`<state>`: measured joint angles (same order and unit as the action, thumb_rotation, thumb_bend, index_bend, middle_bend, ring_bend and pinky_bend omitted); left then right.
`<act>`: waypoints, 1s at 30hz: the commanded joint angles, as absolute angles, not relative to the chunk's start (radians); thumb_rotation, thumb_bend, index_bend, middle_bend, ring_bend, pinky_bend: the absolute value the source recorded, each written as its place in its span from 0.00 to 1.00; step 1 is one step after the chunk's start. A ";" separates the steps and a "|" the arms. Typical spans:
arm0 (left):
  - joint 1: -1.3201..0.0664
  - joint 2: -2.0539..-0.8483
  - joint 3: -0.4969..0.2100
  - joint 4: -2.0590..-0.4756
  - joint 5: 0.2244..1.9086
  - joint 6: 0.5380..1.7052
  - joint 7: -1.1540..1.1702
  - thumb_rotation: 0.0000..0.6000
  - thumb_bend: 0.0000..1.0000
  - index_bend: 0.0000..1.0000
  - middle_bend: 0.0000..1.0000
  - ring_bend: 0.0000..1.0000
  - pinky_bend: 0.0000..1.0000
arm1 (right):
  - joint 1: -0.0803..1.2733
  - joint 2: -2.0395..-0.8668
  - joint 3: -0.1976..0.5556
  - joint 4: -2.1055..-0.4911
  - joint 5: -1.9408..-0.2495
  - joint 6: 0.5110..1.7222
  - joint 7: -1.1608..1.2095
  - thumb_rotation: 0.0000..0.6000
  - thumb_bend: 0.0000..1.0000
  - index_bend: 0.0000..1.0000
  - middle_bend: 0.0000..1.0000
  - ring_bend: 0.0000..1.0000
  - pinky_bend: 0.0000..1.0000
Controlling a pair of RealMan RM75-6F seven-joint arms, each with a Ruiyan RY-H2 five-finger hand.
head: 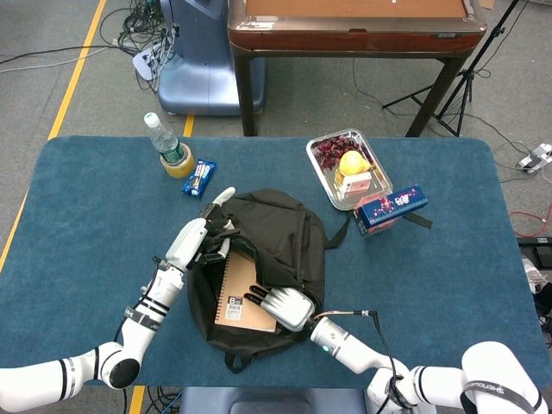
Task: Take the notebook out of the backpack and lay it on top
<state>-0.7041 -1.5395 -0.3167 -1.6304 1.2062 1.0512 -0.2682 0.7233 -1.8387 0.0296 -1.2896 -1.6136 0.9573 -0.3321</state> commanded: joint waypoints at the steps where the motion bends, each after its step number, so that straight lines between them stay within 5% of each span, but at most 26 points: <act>1: -0.705 -1.539 -0.317 -1.631 1.205 1.050 -0.269 1.00 0.58 0.61 0.01 0.00 0.00 | 0.737 -1.864 0.031 -1.250 -1.639 0.976 -0.310 1.00 0.03 0.21 0.23 0.17 0.37; 9: -0.704 -1.533 -0.319 -1.636 1.203 1.052 -0.266 1.00 0.58 0.61 0.01 0.00 0.00 | 0.763 -1.919 0.015 -1.141 -1.694 1.013 -0.266 1.00 0.06 0.21 0.23 0.17 0.37; 21: -0.701 -1.526 -0.322 -1.642 1.201 1.055 -0.269 1.00 0.58 0.61 0.01 0.00 0.00 | 0.798 -1.999 -0.003 -0.959 -1.774 1.111 -0.163 1.00 0.43 0.32 0.30 0.21 0.37; 30: -0.700 -1.523 -0.323 -1.642 1.202 1.052 -0.279 1.00 0.58 0.61 0.01 0.00 0.00 | 0.810 -2.018 0.001 -0.914 -1.773 1.127 -0.154 1.00 0.47 0.40 0.36 0.27 0.37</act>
